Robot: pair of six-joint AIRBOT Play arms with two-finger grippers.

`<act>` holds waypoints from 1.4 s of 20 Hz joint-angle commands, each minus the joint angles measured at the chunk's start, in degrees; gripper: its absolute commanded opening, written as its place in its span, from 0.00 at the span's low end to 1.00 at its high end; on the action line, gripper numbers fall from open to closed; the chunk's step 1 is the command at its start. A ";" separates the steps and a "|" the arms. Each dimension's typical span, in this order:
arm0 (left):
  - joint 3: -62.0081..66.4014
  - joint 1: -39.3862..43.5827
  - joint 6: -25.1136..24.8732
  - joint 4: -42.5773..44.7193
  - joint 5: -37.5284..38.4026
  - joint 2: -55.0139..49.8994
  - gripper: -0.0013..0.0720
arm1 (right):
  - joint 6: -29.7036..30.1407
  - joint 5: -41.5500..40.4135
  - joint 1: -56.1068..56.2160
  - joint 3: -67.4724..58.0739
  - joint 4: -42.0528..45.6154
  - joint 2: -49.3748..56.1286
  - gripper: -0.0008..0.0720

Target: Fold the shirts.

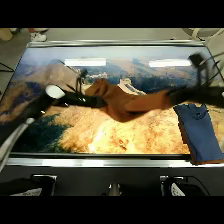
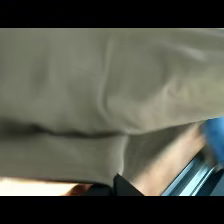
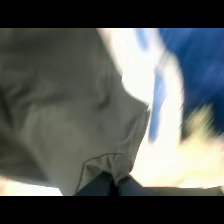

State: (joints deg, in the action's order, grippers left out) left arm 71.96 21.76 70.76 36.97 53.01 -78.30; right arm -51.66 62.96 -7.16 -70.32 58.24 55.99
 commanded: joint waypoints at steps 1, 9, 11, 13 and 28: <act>14.97 -6.43 -8.00 3.76 -1.40 16.79 0.05 | 3.48 -7.34 0.04 -21.86 4.96 -6.64 0.03; 30.38 -22.49 8.33 16.59 -12.61 41.70 0.05 | -11.65 -11.58 0.04 -40.61 20.68 -21.05 0.03; 30.38 -22.51 8.33 18.12 -9.31 41.62 0.05 | -11.52 -8.39 0.04 -40.61 22.25 -20.48 0.03; 30.05 -22.51 8.39 21.84 -3.50 40.74 0.05 | -11.54 -3.78 0.04 -40.61 23.71 -18.97 0.03; -5.68 -22.51 10.73 33.57 -4.50 16.02 0.05 | -10.10 9.29 4.44 -40.59 5.03 34.62 0.03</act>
State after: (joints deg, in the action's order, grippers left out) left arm 71.24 -0.80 81.47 70.83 52.93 -55.18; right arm -62.02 75.70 -5.41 -110.87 72.05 78.41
